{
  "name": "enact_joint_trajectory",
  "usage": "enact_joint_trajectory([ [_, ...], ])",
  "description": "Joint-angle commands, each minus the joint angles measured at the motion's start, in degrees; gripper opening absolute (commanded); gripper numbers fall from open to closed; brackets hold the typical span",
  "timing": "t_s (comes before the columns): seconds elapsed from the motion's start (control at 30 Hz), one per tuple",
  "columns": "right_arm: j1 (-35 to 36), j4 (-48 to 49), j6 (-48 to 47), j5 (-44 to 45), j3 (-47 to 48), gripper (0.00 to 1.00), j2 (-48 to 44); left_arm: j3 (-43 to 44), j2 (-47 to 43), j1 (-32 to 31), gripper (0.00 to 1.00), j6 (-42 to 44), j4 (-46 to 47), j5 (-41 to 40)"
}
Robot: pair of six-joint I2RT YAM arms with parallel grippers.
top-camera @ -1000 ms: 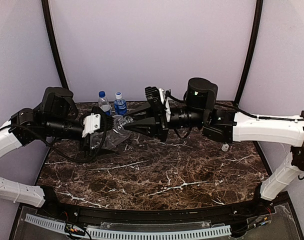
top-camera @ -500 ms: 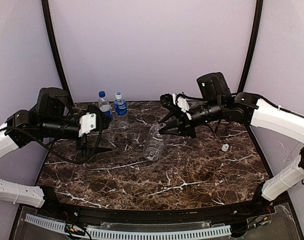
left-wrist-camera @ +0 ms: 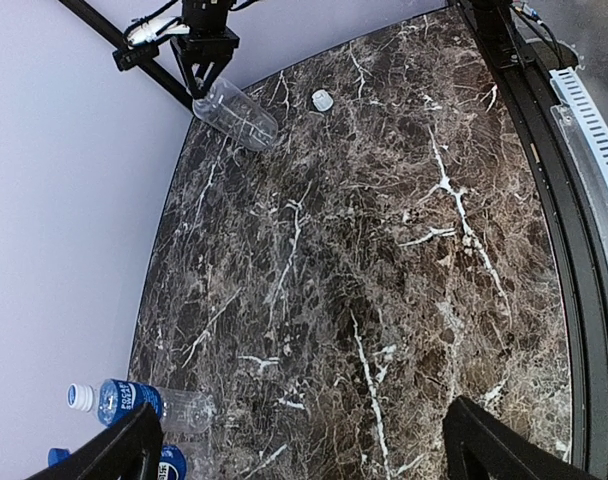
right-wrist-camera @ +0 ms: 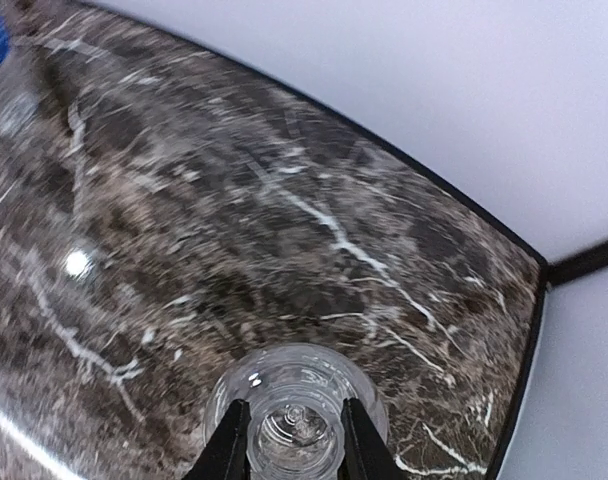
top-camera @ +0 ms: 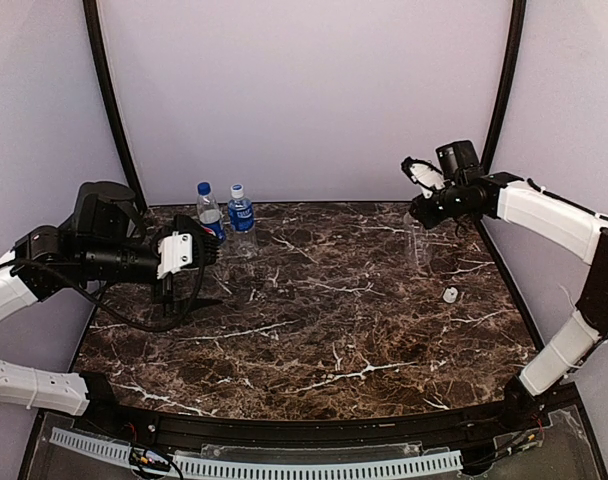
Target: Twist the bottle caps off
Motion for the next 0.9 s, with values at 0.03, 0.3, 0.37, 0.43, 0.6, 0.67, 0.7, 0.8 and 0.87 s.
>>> enact_joint_trajectory([
  [0.03,-3.0,14.1,21.1,14.0,-2.8,0.00,0.3,-1.2,-0.8,0.1,0.99,0.6,1.7,-1.9],
  [0.3,-8.2,16.7,28.8,16.9,-5.5,0.00,3.7,-2.8,-1.3,0.7,0.99,-1.4,7.1,-9.0],
  [0.37,-8.5,16.7,28.5,17.6,-5.7,0.00,4.9,-3.7,-1.4,0.9,0.99,-1.9,9.7,-11.5],
  [0.43,-9.0,17.3,28.6,17.7,-6.5,0.00,5.6,-4.4,-1.5,1.2,1.00,-2.4,11.7,-13.9],
  [0.6,-9.5,19.6,28.7,17.5,-10.1,0.00,6.1,-4.8,-1.6,1.6,1.00,-3.1,12.8,-15.0],
  [0.67,-9.5,19.6,28.3,17.4,-10.6,0.00,6.6,-4.7,-1.5,1.6,1.00,-3.1,12.8,-14.8],
  [0.7,-9.5,19.4,28.1,17.4,-10.8,0.00,6.8,-4.7,-1.5,1.6,1.00,-3.2,12.8,-14.7],
  [0.8,-9.6,18.9,27.4,17.4,-10.7,0.00,7.1,-4.2,-1.1,1.7,1.00,-3.1,12.8,-14.6],
  [0.87,-9.5,18.0,27.0,17.5,-9.9,0.24,7.1,-4.0,-0.9,1.7,1.00,-3.1,12.8,-14.5],
])
